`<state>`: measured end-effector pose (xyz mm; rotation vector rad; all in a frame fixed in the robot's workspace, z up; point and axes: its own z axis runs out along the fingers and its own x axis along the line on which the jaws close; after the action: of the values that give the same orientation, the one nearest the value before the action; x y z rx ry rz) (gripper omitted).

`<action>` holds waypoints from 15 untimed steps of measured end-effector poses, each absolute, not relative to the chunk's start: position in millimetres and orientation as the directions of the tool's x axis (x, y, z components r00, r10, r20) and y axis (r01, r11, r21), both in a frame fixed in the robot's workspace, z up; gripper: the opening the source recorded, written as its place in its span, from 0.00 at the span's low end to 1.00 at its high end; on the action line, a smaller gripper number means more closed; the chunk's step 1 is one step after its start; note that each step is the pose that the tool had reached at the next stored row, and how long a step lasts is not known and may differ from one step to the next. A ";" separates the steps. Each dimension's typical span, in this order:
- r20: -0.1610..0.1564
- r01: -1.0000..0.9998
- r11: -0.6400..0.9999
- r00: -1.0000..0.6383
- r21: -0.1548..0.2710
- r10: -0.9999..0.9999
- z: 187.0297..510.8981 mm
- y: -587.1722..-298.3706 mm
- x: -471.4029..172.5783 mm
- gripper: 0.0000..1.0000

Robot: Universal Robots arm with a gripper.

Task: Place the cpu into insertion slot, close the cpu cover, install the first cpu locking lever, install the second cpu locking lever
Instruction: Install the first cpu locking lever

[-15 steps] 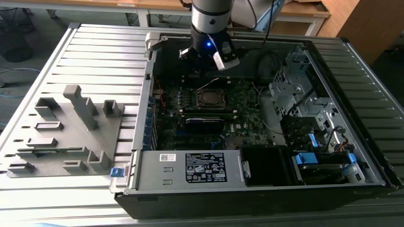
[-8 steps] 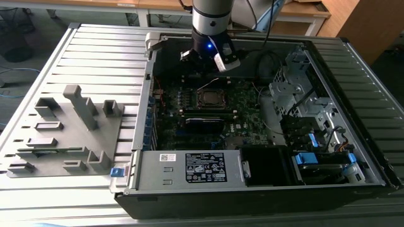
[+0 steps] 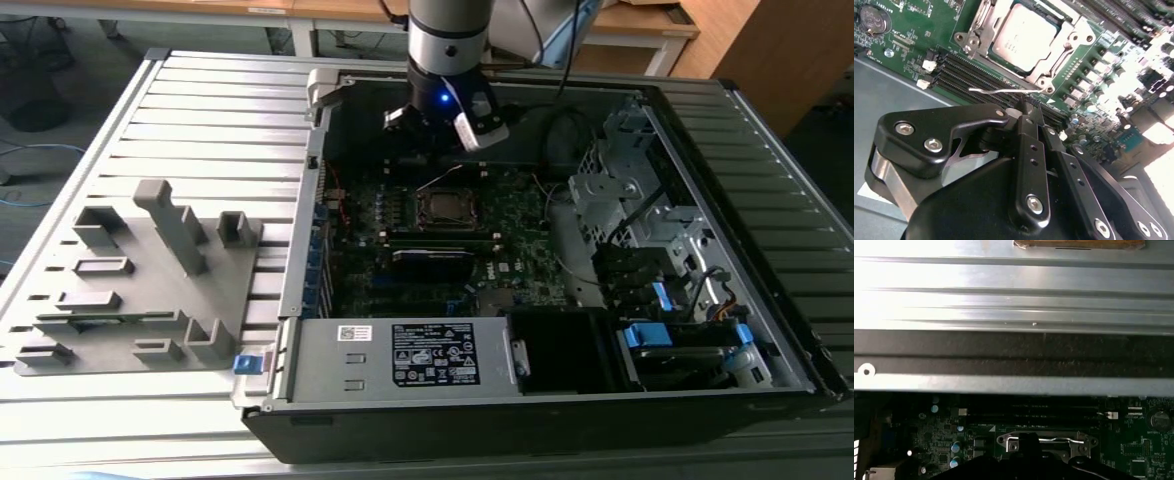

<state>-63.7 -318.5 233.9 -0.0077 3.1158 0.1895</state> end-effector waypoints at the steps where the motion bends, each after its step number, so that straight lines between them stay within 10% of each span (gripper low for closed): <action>1: -0.020 -0.003 0.993 -1.000 0.121 -0.001 233.4 -317.9 -62.8 0.11; 15: -0.020 0.045 0.992 -0.999 0.121 0.048 226.5 -314.8 -48.8 0.11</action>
<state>-48.8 -314.8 226.5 0.0730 3.1118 0.1883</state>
